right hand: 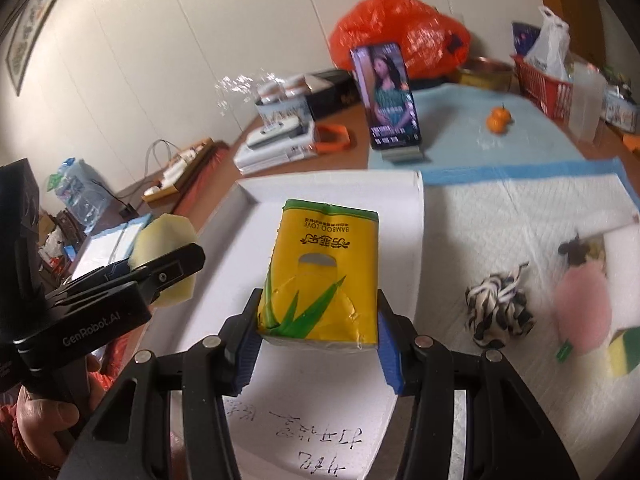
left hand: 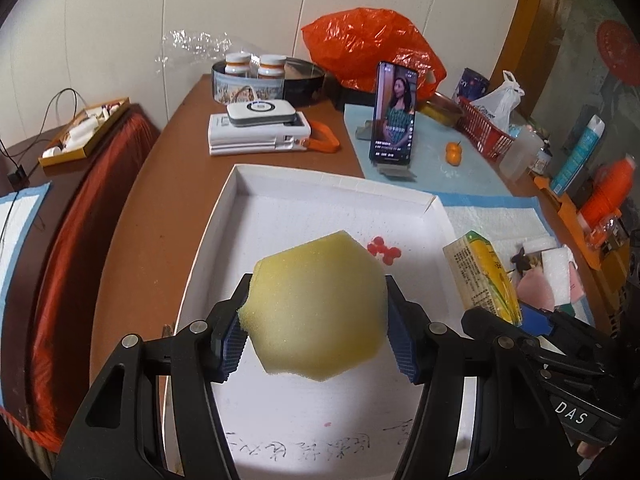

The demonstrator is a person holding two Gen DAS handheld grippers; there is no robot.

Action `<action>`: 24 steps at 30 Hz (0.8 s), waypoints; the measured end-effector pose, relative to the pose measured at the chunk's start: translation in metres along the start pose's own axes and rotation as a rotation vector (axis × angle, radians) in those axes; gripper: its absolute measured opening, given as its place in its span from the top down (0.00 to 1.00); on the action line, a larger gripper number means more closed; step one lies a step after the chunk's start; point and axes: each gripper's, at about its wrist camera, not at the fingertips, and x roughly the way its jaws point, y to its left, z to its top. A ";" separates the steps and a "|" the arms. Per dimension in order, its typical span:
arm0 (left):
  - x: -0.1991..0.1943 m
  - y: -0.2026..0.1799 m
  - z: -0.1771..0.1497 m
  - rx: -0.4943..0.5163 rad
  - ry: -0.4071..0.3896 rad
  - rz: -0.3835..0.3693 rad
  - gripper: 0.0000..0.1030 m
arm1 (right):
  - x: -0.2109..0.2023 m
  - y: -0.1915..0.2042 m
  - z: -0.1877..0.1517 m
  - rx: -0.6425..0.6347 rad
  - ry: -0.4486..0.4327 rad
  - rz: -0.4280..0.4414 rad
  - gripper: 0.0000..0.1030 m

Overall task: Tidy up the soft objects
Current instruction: 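Carry sponge and tissue pack into the white tray and open both grippers, then grasp the pink fluffy ball with the left gripper while the right grasps the pink-and-teal box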

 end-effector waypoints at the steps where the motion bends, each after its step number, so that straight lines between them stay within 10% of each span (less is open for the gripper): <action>1: 0.002 0.002 0.000 -0.003 0.007 -0.002 0.40 | 0.002 0.000 0.000 -0.002 0.001 -0.007 0.50; 6: 0.011 0.009 0.002 -0.055 0.047 -0.043 0.35 | 0.000 0.007 0.001 -0.019 -0.018 -0.021 0.43; 8: 0.012 0.013 0.002 -0.077 0.045 -0.041 0.23 | -0.001 0.010 0.001 -0.034 -0.030 -0.013 0.14; 12: 0.001 0.021 0.001 -0.110 -0.012 -0.023 0.00 | -0.006 0.015 0.001 -0.066 -0.064 -0.032 0.00; 24: -0.022 0.043 -0.013 -0.229 -0.046 -0.049 0.00 | -0.015 0.015 -0.007 -0.064 -0.096 -0.065 0.00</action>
